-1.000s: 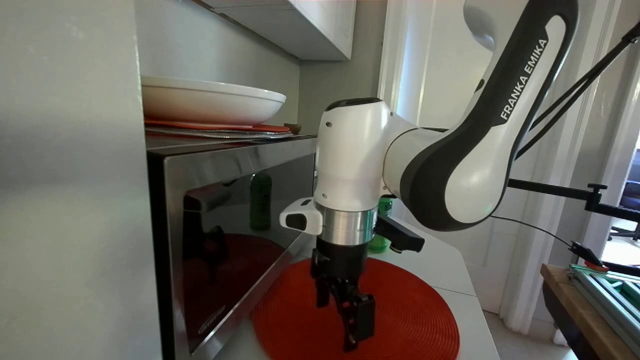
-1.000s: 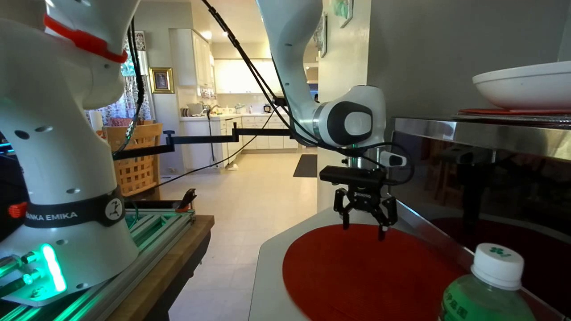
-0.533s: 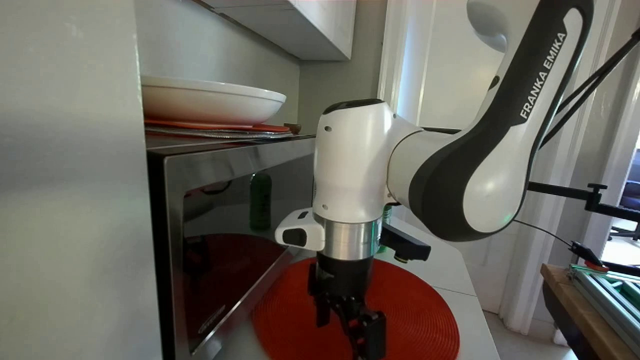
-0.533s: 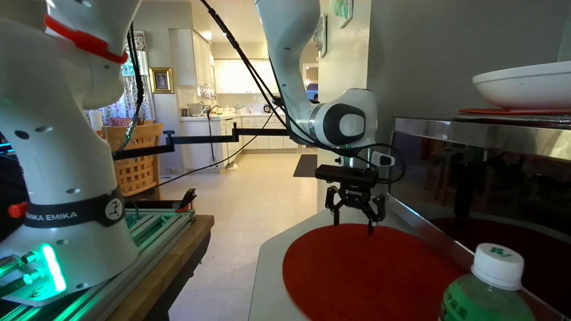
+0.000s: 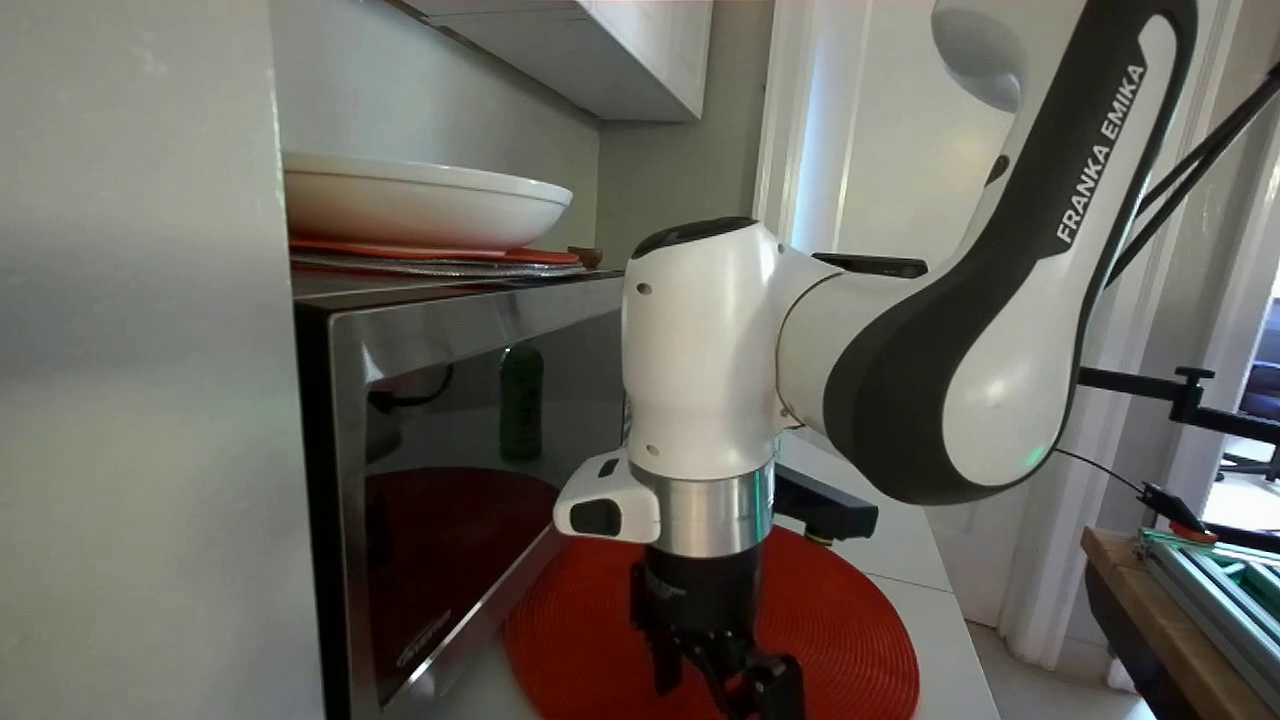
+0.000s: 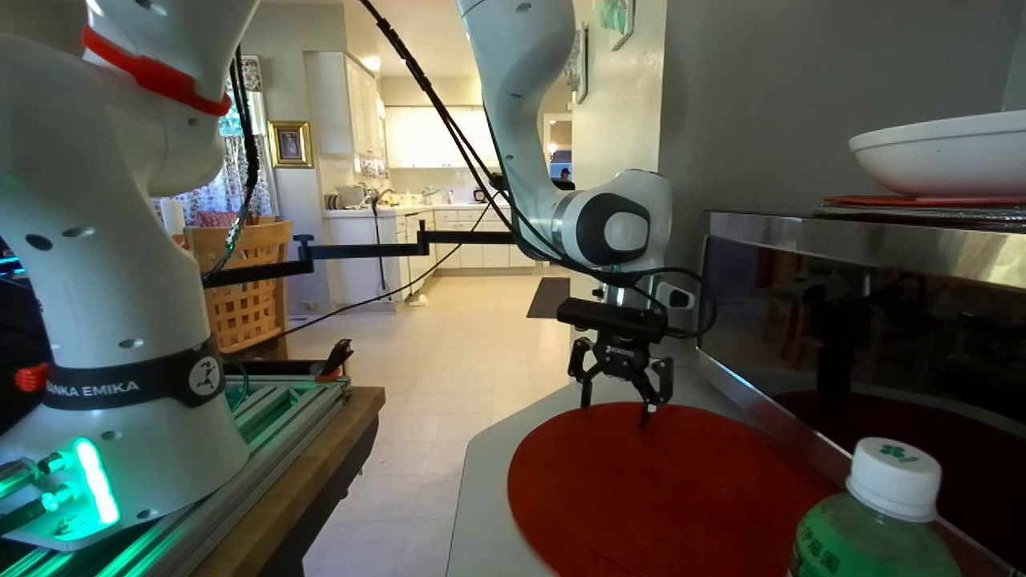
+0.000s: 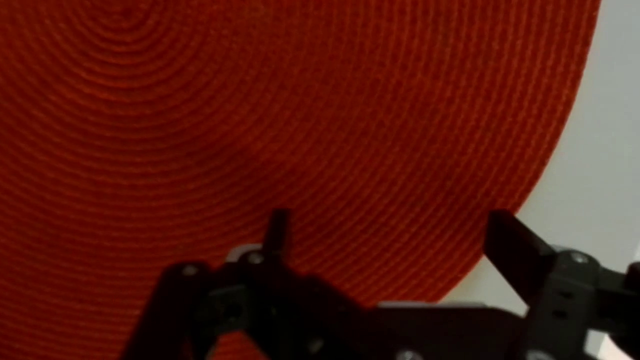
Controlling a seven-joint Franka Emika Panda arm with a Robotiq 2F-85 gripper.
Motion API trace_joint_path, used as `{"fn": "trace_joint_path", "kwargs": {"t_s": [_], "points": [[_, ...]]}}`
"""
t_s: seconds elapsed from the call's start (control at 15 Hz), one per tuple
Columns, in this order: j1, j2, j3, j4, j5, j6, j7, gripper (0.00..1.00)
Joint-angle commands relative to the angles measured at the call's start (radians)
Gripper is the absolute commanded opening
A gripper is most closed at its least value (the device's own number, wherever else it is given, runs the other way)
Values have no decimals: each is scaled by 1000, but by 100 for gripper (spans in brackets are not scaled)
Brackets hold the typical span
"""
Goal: Put the bottle on the countertop
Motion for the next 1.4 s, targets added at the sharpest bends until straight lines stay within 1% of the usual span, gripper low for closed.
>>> {"fn": "trace_joint_path", "kwargs": {"t_s": [0.0, 0.13, 0.27, 0.4, 0.53, 0.6, 0.73, 1.0, 1.13, 1.33], "points": [[-17, 7, 36, 17, 44, -54, -49, 100], [-9, 5, 38, 17, 44, -70, -43, 100], [21, -16, 11, 3, 10, -69, 2, 100], [50, -77, -17, -41, -16, -45, 69, 100], [74, -160, -41, -87, -29, -46, 148, 100], [75, -211, -46, -117, -24, -50, 185, 100], [68, -305, -53, -169, -10, -68, 240, 100], [13, -479, -69, -262, 79, -114, 297, 100], [-19, -547, -92, -297, 123, -115, 313, 100], [-68, -616, -134, -326, 180, -104, 315, 100]]}}
